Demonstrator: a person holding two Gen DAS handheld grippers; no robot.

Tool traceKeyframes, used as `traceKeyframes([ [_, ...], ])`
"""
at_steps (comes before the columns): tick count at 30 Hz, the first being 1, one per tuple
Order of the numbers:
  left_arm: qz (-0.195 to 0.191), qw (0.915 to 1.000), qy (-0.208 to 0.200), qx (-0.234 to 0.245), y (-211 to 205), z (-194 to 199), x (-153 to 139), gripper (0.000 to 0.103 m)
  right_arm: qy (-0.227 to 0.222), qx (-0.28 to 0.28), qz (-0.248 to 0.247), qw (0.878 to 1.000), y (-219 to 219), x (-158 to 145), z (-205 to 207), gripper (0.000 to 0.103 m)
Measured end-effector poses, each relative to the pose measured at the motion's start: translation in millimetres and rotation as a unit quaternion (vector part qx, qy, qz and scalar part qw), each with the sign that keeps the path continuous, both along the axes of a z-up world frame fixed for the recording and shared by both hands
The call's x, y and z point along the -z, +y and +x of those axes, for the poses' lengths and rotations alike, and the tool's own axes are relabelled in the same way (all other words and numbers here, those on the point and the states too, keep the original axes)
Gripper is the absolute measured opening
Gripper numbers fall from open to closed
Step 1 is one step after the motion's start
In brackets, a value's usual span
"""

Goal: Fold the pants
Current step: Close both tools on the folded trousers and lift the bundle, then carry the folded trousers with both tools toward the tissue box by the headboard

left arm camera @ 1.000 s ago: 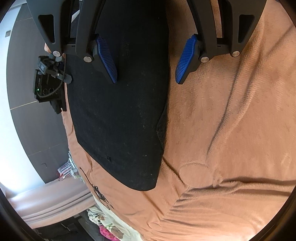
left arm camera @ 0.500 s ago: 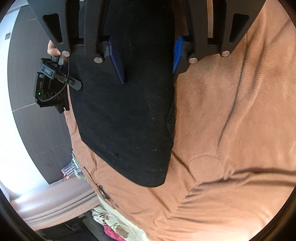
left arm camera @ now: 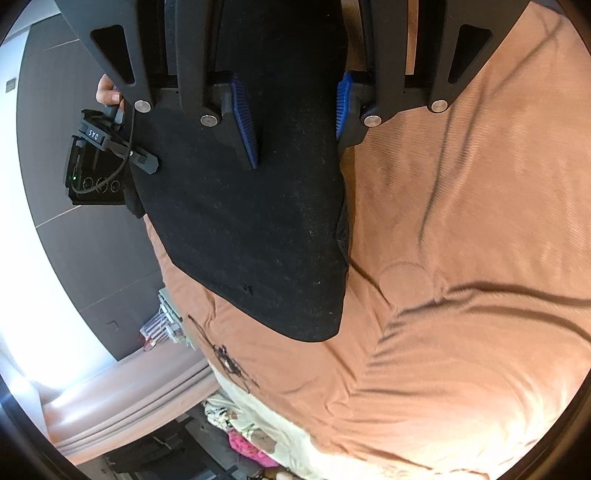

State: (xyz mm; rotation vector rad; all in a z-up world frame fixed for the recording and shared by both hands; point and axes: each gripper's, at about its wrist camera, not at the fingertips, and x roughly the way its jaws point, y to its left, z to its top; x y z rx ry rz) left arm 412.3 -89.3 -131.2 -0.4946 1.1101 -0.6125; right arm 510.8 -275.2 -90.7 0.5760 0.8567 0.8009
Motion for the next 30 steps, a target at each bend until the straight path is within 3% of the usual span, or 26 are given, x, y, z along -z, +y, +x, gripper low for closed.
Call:
traceKeyframes([
  [14, -0.005, 0.9984, -0.042, -0.038, 67.3, -10.9, -51.9, 0.038, -0.058, -0.031, 0.004, 0.998, 58.0, -24.8, -3.3, 0.029],
  [24, 0.004, 0.993, -0.085, -0.082, 141.8, -32.6, -95.9, 0.034, -0.077, -0.067, 0.014, 0.995, 102.5, -32.6, 7.5, 0.027],
  [30, 0.0, 0.9894, -0.101, -0.104, 189.1, -45.6, -107.9, 0.034, -0.092, -0.087, 0.018, 0.992, 130.6, -39.7, 14.3, 0.027],
])
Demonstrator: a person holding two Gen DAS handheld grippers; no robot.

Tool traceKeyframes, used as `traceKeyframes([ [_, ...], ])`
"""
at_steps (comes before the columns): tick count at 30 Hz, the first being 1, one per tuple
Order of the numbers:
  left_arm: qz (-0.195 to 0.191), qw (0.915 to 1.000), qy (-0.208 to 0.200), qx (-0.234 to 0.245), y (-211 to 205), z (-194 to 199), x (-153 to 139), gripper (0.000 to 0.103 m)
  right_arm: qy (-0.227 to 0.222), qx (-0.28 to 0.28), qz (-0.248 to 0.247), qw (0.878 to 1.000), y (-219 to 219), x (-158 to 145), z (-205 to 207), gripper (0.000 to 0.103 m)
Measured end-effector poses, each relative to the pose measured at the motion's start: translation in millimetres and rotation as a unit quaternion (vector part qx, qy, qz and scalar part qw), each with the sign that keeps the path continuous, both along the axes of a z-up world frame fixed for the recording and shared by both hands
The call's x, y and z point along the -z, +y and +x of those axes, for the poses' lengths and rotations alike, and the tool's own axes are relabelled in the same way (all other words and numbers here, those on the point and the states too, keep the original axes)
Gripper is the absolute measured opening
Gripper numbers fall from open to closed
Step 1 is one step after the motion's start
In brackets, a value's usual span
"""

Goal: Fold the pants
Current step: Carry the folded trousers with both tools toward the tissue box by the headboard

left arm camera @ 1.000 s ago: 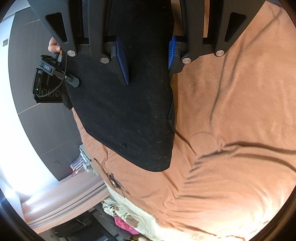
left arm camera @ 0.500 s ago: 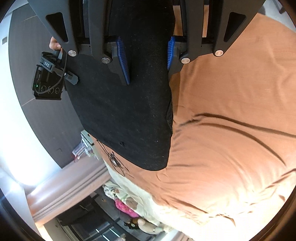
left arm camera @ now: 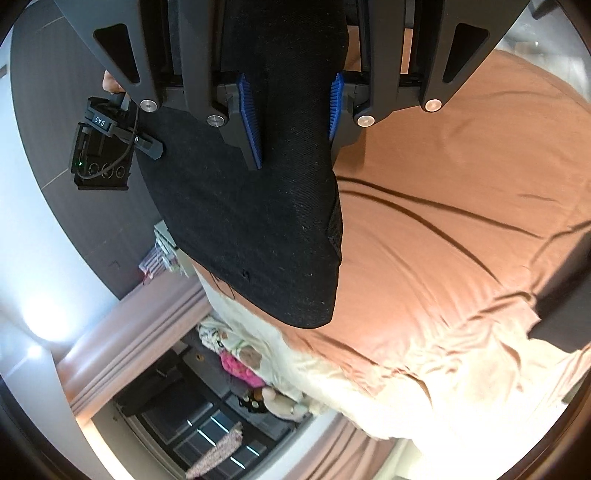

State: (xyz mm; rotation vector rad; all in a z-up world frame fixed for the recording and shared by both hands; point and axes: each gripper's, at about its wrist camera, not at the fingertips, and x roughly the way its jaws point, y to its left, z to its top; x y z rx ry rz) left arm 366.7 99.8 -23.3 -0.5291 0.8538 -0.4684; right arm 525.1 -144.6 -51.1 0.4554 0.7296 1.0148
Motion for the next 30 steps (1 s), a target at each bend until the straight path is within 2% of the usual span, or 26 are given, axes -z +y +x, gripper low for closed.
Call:
traceKeyframes([
  [12, 0.007, 0.9988, -0.018, -0.044, 104.3, -14.4, -18.5, 0.034, -0.008, -0.037, -0.002, 0.999, 63.3, -1.8, 23.4, 0.027],
  [22, 0.021, 0.9972, -0.032, -0.065, 194.2, 2.5, -43.8, 0.033, -0.013, -0.061, 0.006, 0.998, 128.8, 1.0, 39.5, 0.027],
  [30, 0.048, 0.9964, -0.029, -0.064, 265.4, 19.6, -45.3, 0.033, -0.021, -0.081, -0.004, 0.996, 194.0, 1.9, 58.4, 0.027],
])
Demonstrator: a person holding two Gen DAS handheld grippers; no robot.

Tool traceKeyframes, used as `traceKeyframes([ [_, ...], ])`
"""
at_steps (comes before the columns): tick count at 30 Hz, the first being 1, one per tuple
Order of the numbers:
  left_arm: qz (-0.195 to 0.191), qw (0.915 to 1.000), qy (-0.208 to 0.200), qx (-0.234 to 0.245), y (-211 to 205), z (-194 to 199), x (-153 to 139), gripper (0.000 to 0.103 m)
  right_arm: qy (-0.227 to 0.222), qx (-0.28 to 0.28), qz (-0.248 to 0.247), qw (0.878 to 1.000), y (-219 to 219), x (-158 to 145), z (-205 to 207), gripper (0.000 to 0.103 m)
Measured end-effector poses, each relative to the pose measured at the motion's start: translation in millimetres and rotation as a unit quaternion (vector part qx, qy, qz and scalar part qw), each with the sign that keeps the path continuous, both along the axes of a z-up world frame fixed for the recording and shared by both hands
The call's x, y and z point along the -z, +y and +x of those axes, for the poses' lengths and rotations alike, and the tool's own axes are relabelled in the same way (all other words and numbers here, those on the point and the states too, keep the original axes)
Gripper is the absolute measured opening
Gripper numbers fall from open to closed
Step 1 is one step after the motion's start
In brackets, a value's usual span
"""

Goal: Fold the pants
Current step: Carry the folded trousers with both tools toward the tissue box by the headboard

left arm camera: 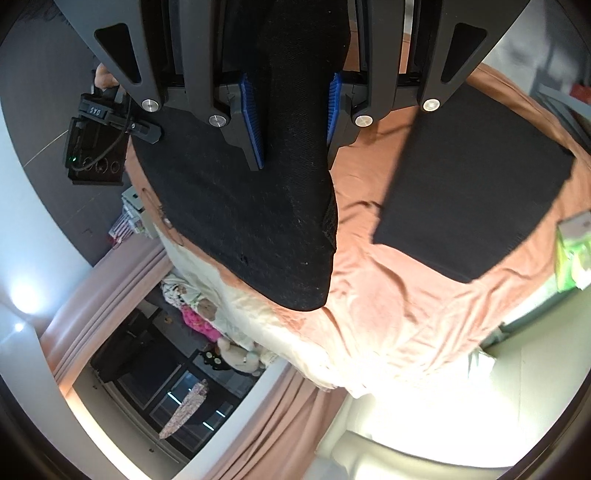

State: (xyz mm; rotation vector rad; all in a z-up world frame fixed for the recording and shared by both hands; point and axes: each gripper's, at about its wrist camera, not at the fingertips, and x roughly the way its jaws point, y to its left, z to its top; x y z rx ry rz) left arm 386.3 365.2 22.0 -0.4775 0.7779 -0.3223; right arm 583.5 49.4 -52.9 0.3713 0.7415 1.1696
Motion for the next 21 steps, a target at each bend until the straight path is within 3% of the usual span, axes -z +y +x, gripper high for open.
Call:
traceKeyframes([
  [21, -0.017, 0.9974, 0.046, -0.052, 177.9, 45.8, 50.0, 0.033, -0.012, -0.044, -0.049, 0.998, 144.3, 36.7, 52.6, 0.027],
])
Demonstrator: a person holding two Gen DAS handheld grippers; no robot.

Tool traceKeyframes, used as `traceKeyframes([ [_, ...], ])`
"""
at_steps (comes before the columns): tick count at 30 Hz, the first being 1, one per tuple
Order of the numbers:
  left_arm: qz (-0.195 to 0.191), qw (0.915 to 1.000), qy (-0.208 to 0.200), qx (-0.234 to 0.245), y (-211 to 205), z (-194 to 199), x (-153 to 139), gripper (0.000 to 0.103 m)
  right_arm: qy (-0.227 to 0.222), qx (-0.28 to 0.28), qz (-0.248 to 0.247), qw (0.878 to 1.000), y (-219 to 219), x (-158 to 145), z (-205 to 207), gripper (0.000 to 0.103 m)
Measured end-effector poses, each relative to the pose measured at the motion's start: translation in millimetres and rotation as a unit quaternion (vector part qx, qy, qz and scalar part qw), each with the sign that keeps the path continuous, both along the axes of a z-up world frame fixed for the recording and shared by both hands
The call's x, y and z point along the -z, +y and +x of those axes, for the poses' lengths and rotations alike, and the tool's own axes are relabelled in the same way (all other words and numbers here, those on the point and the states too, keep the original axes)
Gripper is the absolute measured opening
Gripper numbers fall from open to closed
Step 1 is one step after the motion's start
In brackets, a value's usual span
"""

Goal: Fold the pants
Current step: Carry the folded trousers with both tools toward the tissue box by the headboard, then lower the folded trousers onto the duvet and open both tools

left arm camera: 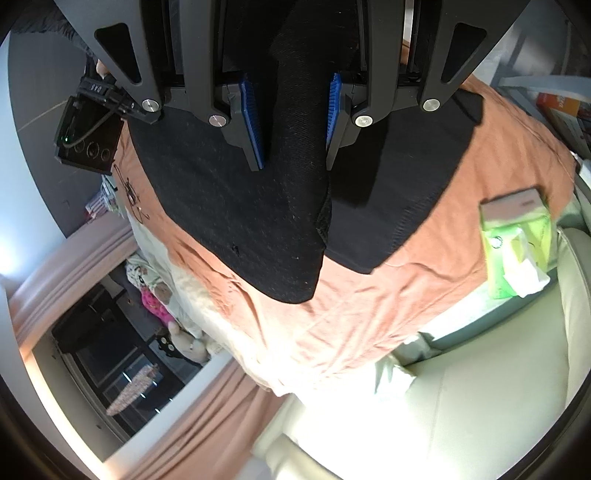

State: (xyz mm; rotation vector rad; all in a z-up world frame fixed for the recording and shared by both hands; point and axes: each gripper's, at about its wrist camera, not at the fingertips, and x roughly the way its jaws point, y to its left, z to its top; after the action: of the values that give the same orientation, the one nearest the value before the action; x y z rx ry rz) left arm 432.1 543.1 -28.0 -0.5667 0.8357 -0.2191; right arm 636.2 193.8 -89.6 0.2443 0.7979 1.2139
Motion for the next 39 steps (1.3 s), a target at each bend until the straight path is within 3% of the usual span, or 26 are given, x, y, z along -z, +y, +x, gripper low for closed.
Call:
traceKeyframes([
  [11, 0.0, 0.9996, 0.0, -0.028, 43.9, 22.9, 15.8, 0.033, -0.009, -0.003, 0.001, 1.0, 60.9, 13.8, 13.9, 0.027],
  [19, 0.002, 0.9992, 0.001, -0.04, 62.6, 51.7, 33.9, 0.031, -0.007, 0.01, 0.013, 1.0, 78.0, 30.1, 26.1, 0.027],
  [22, 0.045, 0.9974, -0.001, -0.057, 63.6, 61.3, 43.2, 0.031, 0.005, 0.019, 0.021, 1.0, 80.6, 44.8, 27.2, 0.027],
  [23, 0.066, 0.9953, 0.015, -0.07, 63.4, 64.7, 51.7, 0.031, 0.01, 0.024, 0.018, 0.999, 81.7, 50.9, 28.3, 0.027],
  [25, 0.062, 0.9938, 0.045, -0.08, 64.8, 67.8, 67.2, 0.032, 0.031, 0.039, -0.004, 0.999, 86.8, 70.2, 32.6, 0.031],
  [28, 0.069, 0.9919, 0.066, -0.083, 60.5, 57.5, 86.2, 0.032, 0.072, 0.028, -0.014, 0.997, 82.0, 91.9, 32.6, 0.036],
  [30, 0.076, 0.991, 0.067, -0.087, 56.1, 43.2, 91.1, 0.035, 0.062, 0.03, -0.02, 0.997, 70.2, 88.2, 26.7, 0.054],
  [31, 0.079, 0.9905, 0.061, -0.095, 55.0, 34.7, 90.8, 0.038, 0.054, 0.039, -0.024, 0.997, 60.0, 84.4, 23.2, 0.056],
  [39, 0.096, 0.982, 0.024, -0.161, 30.2, -22.8, 70.1, 0.05, -0.017, 0.06, -0.055, 0.997, 23.5, 42.1, 14.6, 0.056],
])
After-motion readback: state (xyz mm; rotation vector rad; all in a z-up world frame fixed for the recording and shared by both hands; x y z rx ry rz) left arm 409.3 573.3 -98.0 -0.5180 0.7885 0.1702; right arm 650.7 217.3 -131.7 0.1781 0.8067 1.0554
